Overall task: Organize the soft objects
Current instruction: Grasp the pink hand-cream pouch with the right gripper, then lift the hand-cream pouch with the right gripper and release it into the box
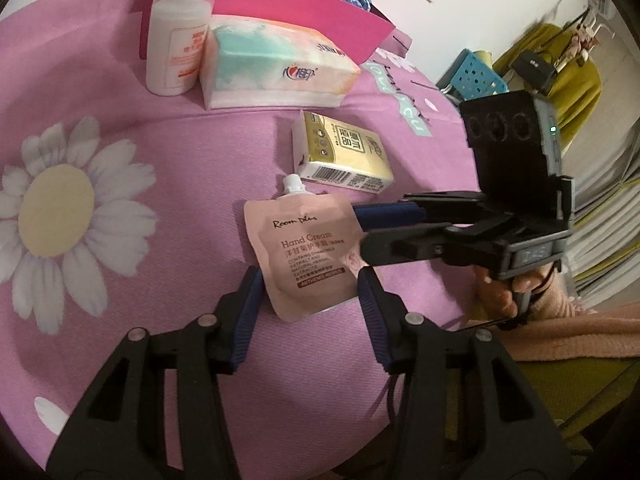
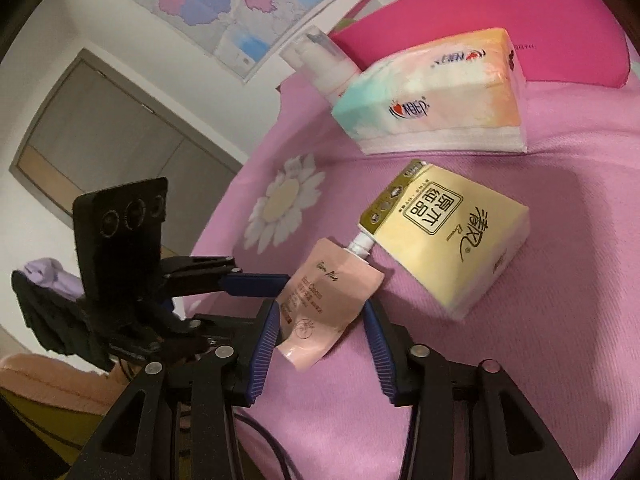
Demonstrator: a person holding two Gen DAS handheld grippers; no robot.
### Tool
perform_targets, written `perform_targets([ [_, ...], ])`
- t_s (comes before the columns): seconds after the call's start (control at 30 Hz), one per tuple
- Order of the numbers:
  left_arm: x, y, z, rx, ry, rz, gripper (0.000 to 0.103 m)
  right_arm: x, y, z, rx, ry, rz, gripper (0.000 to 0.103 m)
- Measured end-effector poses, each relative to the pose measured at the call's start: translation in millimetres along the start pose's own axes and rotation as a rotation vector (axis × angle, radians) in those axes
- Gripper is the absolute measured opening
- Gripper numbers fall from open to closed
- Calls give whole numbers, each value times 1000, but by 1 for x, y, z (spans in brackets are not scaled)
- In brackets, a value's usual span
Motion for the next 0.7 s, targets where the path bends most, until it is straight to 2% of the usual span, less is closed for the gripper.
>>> perform_targets([
  [0.03, 0, 1, 1, 0, 5, -1, 50, -1, -1, 0, -2, 8, 1, 38],
  [0.1, 0, 1, 1, 4, 10, -5, 50, 2, -4, -1, 2, 26, 6, 22],
  [0.17, 0, 2, 1, 4, 7, -8, 50, 4, -6, 1, -9, 40, -8, 22],
  [0.33, -2, -1, 2, -19, 36, -19, 50, -8, -10, 13, -66, 41, -49, 13],
  [0.57, -9, -20, -7, 1, 21, -57, 50, -31, -17, 23, -97, 49, -104, 10],
  [0.7, -23, -36, -16, 38, 8, -104, 50, -53, -25, 26, -107, 48, -151, 10],
])
Point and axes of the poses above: each gripper's, at about its wrist camera, not at the fingertips, and x roughly the way its jaws point, z to its left, y to its underside, the point moved 4 cm from there along x, roughly the way its jaws point, and after that the axes turned 11 degrees about z, right-handed, at the moved point
